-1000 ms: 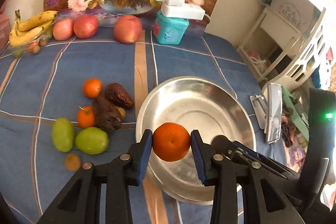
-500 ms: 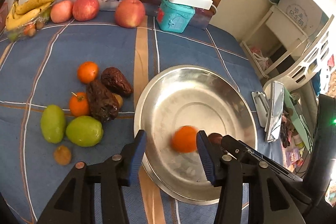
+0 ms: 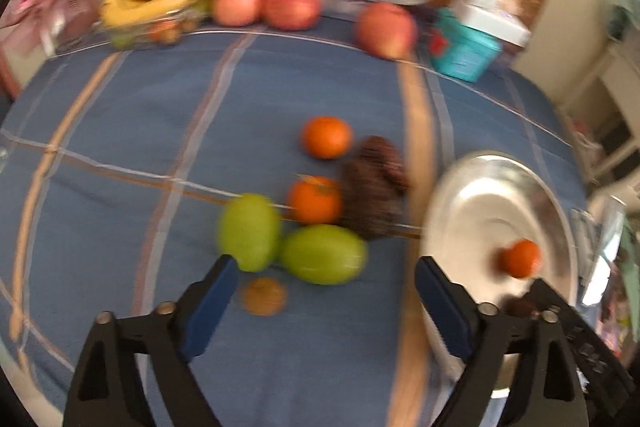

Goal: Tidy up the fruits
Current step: 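Lower the date into the steel bowl with the right tool while the left tool drops the tangerine there, then withdraw both open tools from the bowl back toward the fruit pile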

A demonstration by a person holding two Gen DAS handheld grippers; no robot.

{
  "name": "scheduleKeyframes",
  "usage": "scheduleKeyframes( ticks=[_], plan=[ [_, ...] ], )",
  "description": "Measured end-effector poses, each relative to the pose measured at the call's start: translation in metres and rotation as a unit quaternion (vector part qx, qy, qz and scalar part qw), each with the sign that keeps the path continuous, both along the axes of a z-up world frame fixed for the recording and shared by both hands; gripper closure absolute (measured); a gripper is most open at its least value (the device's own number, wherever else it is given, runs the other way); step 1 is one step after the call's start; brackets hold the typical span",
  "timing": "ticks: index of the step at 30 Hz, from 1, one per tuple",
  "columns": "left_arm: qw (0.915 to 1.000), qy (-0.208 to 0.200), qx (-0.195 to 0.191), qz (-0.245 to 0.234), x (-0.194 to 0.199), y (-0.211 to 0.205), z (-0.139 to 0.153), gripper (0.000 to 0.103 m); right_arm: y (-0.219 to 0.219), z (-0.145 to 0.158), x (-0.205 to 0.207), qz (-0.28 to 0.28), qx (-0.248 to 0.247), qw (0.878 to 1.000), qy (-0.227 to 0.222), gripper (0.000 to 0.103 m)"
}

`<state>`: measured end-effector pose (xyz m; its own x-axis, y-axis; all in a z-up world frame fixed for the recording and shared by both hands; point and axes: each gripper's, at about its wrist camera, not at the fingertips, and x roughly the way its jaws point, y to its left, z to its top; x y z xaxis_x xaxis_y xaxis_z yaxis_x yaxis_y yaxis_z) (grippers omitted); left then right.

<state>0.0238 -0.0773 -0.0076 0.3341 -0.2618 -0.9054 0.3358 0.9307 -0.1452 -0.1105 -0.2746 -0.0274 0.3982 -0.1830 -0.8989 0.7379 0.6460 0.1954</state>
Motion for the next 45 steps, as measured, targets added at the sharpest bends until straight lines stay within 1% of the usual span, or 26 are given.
scheduleKeyframes(
  ticks=[1, 2, 4, 5, 9, 12, 13, 14, 15, 18, 22, 25, 28, 30, 34, 36, 39, 45],
  plan=[
    [0.9999, -0.002, 0.006, 0.01, 0.003, 0.006, 0.0, 0.006, 0.0, 0.0, 0.0, 0.002, -0.002, 1.0, 0.001, 0.037],
    [0.9997, -0.006, 0.01, 0.023, 0.008, 0.015, 0.0, 0.001, 0.001, -0.001, 0.002, 0.004, -0.005, 1.0, 0.003, 0.029],
    [0.999, -0.013, 0.014, 0.039, 0.013, 0.027, -0.001, 0.0, 0.002, 0.0, 0.004, 0.009, -0.01, 1.0, 0.002, 0.025],
    [0.9986, -0.016, 0.017, 0.048, 0.015, 0.034, 0.0, 0.0, 0.003, 0.0, 0.005, 0.013, -0.013, 1.0, 0.0, 0.021],
    [0.9956, -0.024, 0.023, 0.088, 0.025, 0.06, 0.0, 0.0, 0.01, 0.001, 0.01, 0.03, -0.021, 0.999, -0.008, 0.019],
    [0.9936, -0.026, 0.012, 0.109, 0.031, 0.074, 0.002, 0.0, 0.017, 0.004, 0.013, 0.043, -0.033, 0.998, -0.019, 0.016],
    [0.993, -0.028, 0.007, 0.114, 0.032, 0.077, 0.002, 0.0, 0.019, 0.006, 0.015, 0.047, -0.04, 0.998, -0.021, 0.005],
    [0.9924, -0.035, 0.002, 0.118, 0.032, 0.081, 0.004, 0.0, 0.021, 0.007, 0.016, 0.051, -0.046, 0.997, -0.023, 0.0],
    [0.9913, -0.05, 0.0, 0.122, 0.032, 0.084, 0.006, 0.0, 0.023, 0.009, 0.017, 0.055, -0.052, 0.997, -0.024, 0.0],
    [0.9895, -0.073, 0.001, 0.125, 0.031, 0.088, 0.011, 0.0, 0.032, 0.014, 0.024, 0.076, -0.065, 0.994, -0.033, 0.0],
    [0.9914, -0.06, -0.014, 0.115, 0.037, 0.087, 0.012, 0.0, 0.044, 0.017, 0.033, 0.103, -0.067, 0.992, -0.036, 0.0],
    [0.9924, -0.055, -0.008, 0.109, 0.043, 0.085, 0.01, 0.0, 0.054, 0.02, 0.042, 0.123, -0.058, 0.99, -0.044, 0.0],
    [0.9926, -0.049, -0.012, 0.11, 0.046, 0.087, 0.01, 0.0, 0.068, 0.022, 0.054, 0.146, -0.063, 0.986, -0.046, 0.0],
    [0.9929, -0.047, -0.018, 0.107, 0.048, 0.09, 0.012, 0.0, 0.079, 0.022, 0.063, 0.166, -0.062, 0.983, -0.046, 0.0],
    [0.9937, -0.045, -0.014, 0.102, 0.052, 0.094, 0.01, 0.0, 0.102, 0.023, 0.08, 0.209, -0.056, 0.975, -0.051, 0.0],
    [0.9937, -0.036, -0.026, 0.103, 0.055, 0.097, 0.008, 0.0, 0.112, 0.022, 0.086, 0.222, -0.06, 0.972, -0.047, 0.0],
    [0.9935, -0.033, -0.029, 0.105, 0.059, 0.099, 0.007, 0.0, 0.121, 0.02, 0.095, 0.233, -0.057, 0.97, -0.04, 0.0],
    [0.9945, -0.032, -0.033, 0.094, 0.071, 0.094, 0.007, 0.0, 0.129, 0.017, 0.111, 0.243, -0.048, 0.968, -0.034, 0.0]
  ],
)
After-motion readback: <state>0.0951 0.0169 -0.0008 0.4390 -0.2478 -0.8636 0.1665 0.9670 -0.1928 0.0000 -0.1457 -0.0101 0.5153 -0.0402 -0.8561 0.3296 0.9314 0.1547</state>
